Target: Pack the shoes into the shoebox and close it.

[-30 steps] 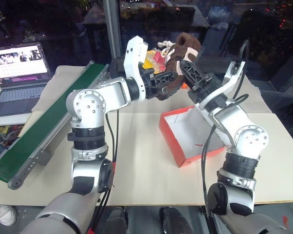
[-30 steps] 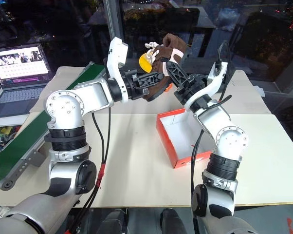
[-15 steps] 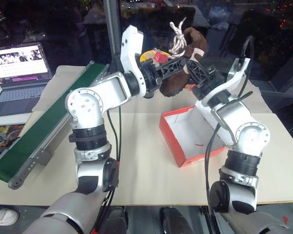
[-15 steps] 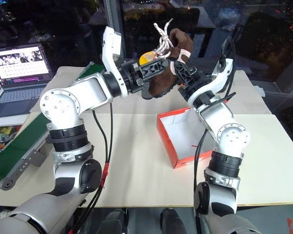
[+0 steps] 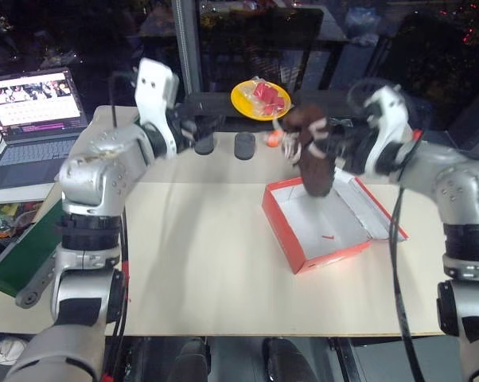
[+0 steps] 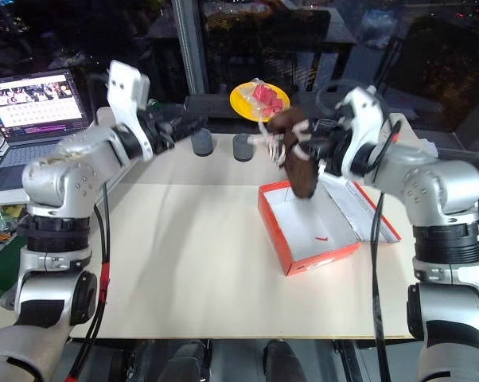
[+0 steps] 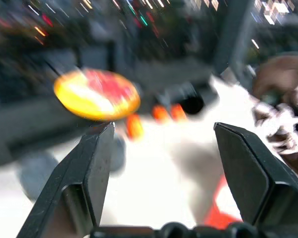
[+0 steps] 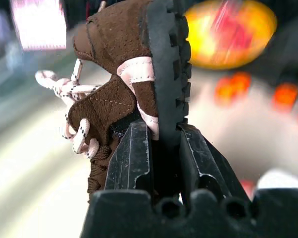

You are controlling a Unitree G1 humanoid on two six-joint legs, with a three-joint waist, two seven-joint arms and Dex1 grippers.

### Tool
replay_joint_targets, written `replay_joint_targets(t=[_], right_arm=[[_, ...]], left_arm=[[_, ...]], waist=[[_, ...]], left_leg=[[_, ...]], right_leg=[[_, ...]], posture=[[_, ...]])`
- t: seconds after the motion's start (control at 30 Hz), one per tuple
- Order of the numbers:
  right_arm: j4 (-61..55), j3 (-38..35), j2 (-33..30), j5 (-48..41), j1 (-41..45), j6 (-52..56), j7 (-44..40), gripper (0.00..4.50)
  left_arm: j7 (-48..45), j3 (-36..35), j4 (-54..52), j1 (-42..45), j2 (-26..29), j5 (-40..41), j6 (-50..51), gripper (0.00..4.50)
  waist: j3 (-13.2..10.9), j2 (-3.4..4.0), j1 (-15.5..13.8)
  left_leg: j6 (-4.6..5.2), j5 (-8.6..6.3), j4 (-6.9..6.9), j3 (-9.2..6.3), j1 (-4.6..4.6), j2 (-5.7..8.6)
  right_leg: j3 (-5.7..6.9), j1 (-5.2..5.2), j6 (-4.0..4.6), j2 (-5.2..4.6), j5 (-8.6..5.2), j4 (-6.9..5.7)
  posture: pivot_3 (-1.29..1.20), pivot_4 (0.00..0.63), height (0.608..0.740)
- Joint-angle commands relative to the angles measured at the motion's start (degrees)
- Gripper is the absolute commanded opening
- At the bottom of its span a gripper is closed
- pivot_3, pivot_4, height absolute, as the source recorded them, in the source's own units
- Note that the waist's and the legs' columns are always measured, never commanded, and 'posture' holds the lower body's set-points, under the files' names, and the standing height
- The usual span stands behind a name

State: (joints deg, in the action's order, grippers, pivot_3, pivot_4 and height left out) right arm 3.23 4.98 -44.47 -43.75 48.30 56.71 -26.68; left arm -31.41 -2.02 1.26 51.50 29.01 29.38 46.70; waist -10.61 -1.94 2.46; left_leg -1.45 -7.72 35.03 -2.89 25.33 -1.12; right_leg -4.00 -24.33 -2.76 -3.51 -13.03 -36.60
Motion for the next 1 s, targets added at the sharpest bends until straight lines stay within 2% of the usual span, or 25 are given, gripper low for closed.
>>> replay_joint_targets(t=[0.03, 0.23, 0.53, 0.63, 0.9, 0.97, 1.0], right_arm=[[-1.72, 2.11, -1.49, 5.07, 0.24, -1.89, -4.89, 0.30], [5.04, 7.95, -2.08, 17.26, -2.03, -9.51, -11.19, 0.30], [14.65, 8.99, -2.02, 27.82, -1.38, -16.74, -17.67, 0.30], [22.69, 9.69, -0.44, 31.87, -0.90, -21.33, -17.94, 0.30], [43.09, 8.63, 5.78, 39.20, 2.92, -32.16, -15.87, 0.30], [46.00, 8.25, 6.92, 40.55, 3.79, -34.59, -14.63, 1.30], [46.43, 7.92, 7.52, 40.86, 4.03, -35.10, -14.41, 1.55]], left_arm=[[0.01, -1.53, -7.04, -0.63, 0.22, 1.92, 1.88, 3.42], [2.05, -3.24, -11.32, -2.61, -0.38, 3.49, 5.21, 3.42], [4.79, -6.54, -18.14, -9.73, 2.01, 3.76, 9.13, 3.42], [6.77, -7.83, -21.67, -12.55, 1.86, 4.14, 11.15, 3.42], [9.83, -8.77, -25.16, -12.98, 1.17, 5.16, 13.29, 3.42], [10.20, -9.23, -25.95, -13.60, 1.68, 5.41, 13.81, 3.42], [10.43, -9.45, -26.32, -13.80, 1.88, 5.53, 14.08, 3.42]], waist=[[0.00, 0.00, 0.05], [0.00, 0.00, 0.02], [0.00, 0.00, 0.28], [0.00, 0.00, 0.14], [0.10, -0.18, 0.09], [0.14, -0.25, 0.18], [0.14, -0.25, 0.19]], left_leg=[[0.00, 0.00, 0.00, 0.00, 0.01, 0.00], [0.00, 0.00, 0.06, -0.02, -0.01, 0.00], [0.00, 0.00, 0.07, -0.01, -0.02, 0.00], [0.00, 0.00, 0.11, -0.01, -0.07, 0.01], [-0.01, 0.00, 0.23, -0.04, -0.20, 0.03], [-0.02, 0.00, 0.25, -0.04, -0.29, 0.03], [-0.02, 0.01, 0.25, -0.04, -0.39, 0.03]], right_leg=[[0.00, -0.01, 0.00, 0.00, 0.00, 0.00], [0.01, 0.02, -0.03, 0.00, -0.01, -0.04], [-0.01, 0.00, -0.05, 0.00, -0.02, -0.09], [-0.01, 0.05, -0.05, 0.00, -0.02, -0.13], [0.01, 0.26, -0.06, -0.01, 0.02, -0.11], [0.00, 0.36, -0.09, -0.01, 0.03, -0.11], [0.00, 0.44, -0.10, -0.01, 0.03, -0.12]], posture=[[0.00, 0.150, 0.740], [0.00, 0.150, 0.740], [0.00, 0.150, 0.740], [0.00, 0.150, 0.740], [0.00, 0.150, 0.740], [0.00, 0.150, 0.740], [0.00, 0.150, 0.740]])
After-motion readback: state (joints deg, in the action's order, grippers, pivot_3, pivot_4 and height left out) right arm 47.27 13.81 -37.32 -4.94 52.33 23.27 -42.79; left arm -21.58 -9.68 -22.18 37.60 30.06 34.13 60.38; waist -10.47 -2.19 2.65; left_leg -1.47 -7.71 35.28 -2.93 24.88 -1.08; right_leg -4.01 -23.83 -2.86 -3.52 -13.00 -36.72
